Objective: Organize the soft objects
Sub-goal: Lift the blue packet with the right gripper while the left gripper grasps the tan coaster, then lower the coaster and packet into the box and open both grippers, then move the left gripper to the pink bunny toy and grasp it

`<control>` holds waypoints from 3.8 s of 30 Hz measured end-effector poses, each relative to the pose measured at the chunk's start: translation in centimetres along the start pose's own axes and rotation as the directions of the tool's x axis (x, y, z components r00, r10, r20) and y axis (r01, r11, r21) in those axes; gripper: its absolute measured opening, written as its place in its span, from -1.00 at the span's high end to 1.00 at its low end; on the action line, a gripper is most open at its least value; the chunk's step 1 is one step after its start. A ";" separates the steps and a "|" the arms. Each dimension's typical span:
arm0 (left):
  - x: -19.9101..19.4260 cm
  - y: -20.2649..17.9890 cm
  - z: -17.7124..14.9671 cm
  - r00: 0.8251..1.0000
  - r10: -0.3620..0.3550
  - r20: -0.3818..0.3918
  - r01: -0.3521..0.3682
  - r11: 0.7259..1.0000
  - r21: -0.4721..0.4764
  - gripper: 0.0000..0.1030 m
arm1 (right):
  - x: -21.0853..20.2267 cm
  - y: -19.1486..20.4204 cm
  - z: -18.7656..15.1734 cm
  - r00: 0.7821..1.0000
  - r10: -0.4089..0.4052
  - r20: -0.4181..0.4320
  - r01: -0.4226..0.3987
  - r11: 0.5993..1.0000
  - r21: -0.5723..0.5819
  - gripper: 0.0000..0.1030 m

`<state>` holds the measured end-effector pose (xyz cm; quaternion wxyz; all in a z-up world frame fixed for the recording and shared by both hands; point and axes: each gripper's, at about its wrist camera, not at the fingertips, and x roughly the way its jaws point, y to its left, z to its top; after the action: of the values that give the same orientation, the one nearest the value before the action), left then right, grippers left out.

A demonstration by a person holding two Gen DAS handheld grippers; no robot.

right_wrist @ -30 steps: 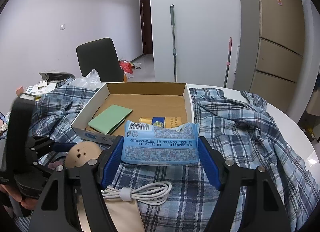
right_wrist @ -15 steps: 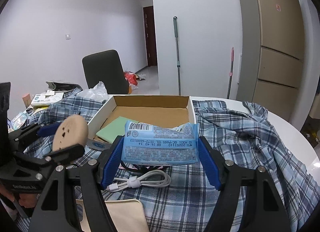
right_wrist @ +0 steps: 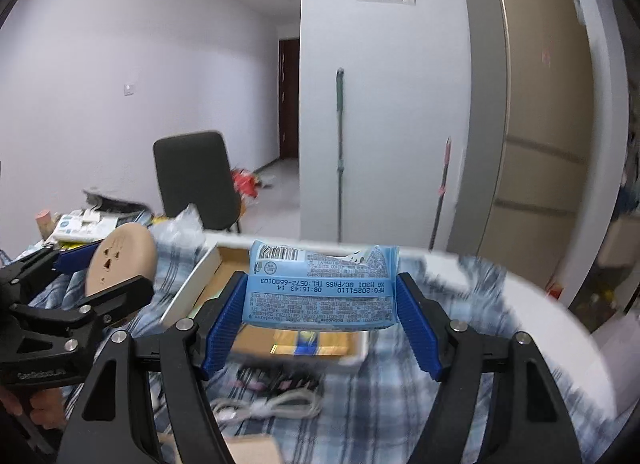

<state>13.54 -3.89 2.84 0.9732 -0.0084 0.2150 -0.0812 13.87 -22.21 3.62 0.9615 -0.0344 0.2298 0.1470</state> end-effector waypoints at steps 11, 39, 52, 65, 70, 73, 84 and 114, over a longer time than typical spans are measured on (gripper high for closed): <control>-0.2 0.4 7.7 0.984 0.054 0.168 -0.046 0.998 -0.049 -0.62 | 1.0 -0.6 7.1 0.988 -0.068 0.138 0.067 0.998 0.012 -0.40; 11.2 3.5 3.8 0.995 0.062 -0.074 -0.067 0.995 -0.072 -0.63 | 13.3 1.6 1.1 0.988 0.009 -0.152 -0.010 1.000 -0.008 -0.41; 13.2 4.3 2.6 0.988 0.027 -0.150 -0.045 0.992 -0.119 -0.65 | 14.9 3.1 -1.3 0.968 0.066 -0.241 -0.074 0.997 -0.022 -0.60; 11.6 4.6 3.5 0.996 0.053 -0.076 -0.062 0.990 -0.124 -0.99 | 15.0 2.4 -1.2 0.965 0.089 -0.248 -0.084 0.996 0.030 -0.76; 10.4 4.5 4.2 0.997 0.044 -0.063 -0.052 0.991 -0.125 -0.99 | 14.8 2.0 -0.7 0.968 0.078 -0.239 -0.070 0.997 0.041 -0.76; 9.0 3.9 5.1 0.998 0.062 -0.032 -0.065 0.992 -0.104 -0.99 | 14.2 1.7 0.3 0.975 0.058 -0.213 -0.048 0.998 0.050 -0.76; 0.4 3.1 7.2 0.992 0.086 0.093 -0.078 0.993 -0.086 -0.99 | 8.1 1.1 4.3 0.995 0.035 -0.090 -0.032 0.999 0.042 -0.76; -7.1 3.8 -4.7 0.993 0.101 -0.055 -0.103 0.994 -0.044 -0.99 | -2.4 3.0 -2.7 0.999 0.049 -0.023 -0.050 0.997 -0.056 -0.81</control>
<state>5.82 1.09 1.35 0.9697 -0.0179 0.2424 -0.0264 9.77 -20.35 2.34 0.9536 -0.0575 0.2367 0.1770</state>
